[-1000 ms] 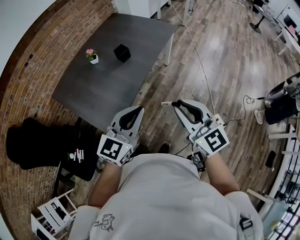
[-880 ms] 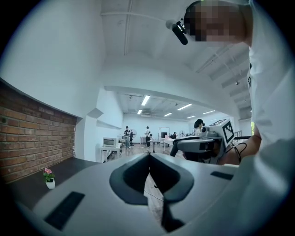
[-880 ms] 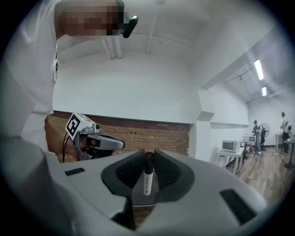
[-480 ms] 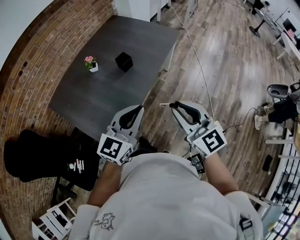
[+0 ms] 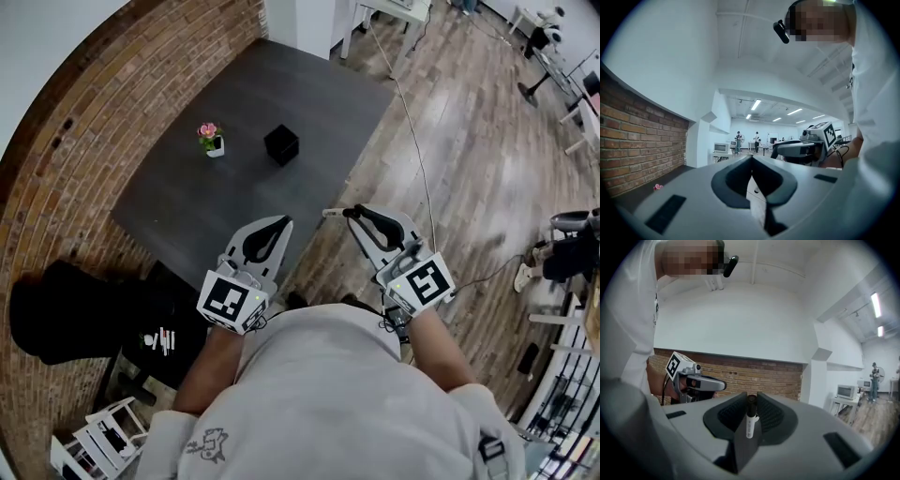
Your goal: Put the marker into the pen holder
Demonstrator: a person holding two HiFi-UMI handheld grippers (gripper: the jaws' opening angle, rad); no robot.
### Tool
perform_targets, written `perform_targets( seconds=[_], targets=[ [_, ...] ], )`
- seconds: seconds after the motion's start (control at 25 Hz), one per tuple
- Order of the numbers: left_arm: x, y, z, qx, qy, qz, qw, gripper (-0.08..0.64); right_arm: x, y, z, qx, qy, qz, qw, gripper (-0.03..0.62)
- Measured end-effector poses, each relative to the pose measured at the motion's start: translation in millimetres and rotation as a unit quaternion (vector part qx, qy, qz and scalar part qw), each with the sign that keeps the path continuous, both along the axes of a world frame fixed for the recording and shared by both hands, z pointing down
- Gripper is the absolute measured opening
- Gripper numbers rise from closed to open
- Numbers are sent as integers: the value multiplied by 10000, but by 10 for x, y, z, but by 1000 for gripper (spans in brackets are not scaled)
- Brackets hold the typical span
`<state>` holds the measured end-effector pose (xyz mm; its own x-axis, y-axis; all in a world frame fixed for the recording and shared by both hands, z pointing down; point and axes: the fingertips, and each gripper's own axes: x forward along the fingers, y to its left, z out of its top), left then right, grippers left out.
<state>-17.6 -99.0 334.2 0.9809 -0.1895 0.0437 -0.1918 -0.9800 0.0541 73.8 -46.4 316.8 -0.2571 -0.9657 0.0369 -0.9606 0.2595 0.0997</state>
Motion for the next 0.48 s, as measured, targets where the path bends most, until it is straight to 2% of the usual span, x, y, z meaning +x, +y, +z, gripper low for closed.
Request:
perform_targets(
  seconds=[0.28,0.48],
  targets=[
    [-179,-444,31,-156,19,-516,9985,11,-90,-596,6,-32,36,-552,9985,72],
    [-157,-753,113,-155,-80,-893,9959,11,-42,-1029,57,-94,24,-966,9953,72]
  ],
)
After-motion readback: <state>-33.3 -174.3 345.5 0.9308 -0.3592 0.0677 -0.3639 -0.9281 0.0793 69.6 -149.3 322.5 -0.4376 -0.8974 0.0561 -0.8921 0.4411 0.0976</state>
